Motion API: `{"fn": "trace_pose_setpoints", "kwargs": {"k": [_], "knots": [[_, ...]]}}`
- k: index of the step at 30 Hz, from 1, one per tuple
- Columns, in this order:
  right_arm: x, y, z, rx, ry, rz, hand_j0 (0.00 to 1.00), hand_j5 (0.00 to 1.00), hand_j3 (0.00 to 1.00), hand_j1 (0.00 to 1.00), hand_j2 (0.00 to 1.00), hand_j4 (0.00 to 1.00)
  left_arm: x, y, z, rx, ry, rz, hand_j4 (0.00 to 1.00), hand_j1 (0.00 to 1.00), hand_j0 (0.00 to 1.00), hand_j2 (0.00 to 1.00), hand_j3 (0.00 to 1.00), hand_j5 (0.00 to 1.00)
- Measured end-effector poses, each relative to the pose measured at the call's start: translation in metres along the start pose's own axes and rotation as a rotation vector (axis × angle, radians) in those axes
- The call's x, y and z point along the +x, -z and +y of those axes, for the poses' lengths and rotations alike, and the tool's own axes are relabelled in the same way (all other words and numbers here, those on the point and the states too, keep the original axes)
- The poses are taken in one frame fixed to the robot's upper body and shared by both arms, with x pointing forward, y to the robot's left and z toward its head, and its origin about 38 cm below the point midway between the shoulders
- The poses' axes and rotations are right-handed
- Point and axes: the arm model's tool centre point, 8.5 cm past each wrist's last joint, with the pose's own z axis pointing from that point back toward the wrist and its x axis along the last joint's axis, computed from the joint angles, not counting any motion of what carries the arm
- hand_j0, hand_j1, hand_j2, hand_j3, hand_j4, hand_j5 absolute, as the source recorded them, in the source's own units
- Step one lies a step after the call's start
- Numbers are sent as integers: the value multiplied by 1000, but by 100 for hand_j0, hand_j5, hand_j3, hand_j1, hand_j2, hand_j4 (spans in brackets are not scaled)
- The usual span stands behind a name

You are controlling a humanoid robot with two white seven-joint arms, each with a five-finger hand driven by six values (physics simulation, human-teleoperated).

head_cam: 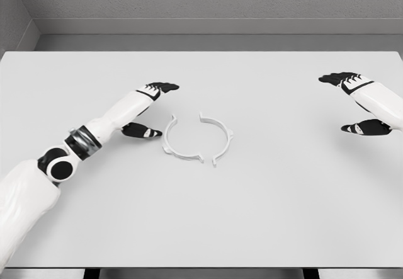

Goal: Assemble PVC drainage pipe clamps

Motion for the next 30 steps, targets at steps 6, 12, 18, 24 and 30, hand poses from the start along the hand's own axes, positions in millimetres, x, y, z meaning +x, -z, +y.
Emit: {"fn": "trace_pose_setpoints", "kwargs": {"k": [6, 12, 18, 24, 30], "knots": [[-1, 0, 1, 3, 2, 2, 100, 100, 100, 100, 100, 100, 4, 5, -4, 1, -10, -11, 100, 100, 100, 100, 100, 100], [-1, 0, 1, 4, 1, 3, 100, 100, 100, 100, 100, 100, 8, 8, -8, -2, -15, -21, 100, 100, 100, 100, 100, 100], [-1, 0, 1, 3, 1, 3, 100, 100, 100, 100, 100, 100, 9, 9, -9, -4, -16, -24, 100, 100, 100, 100, 100, 100], [-1, -1, 1, 4, 0, 4, 100, 100, 100, 100, 100, 100, 12, 12, -12, 0, -22, -33, 100, 100, 100, 100, 100, 100], [-1, -1, 1, 5, 1, 5, 100, 100, 100, 100, 100, 100, 15, 15, -13, 2, -27, -38, 100, 100, 100, 100, 100, 100]]}}
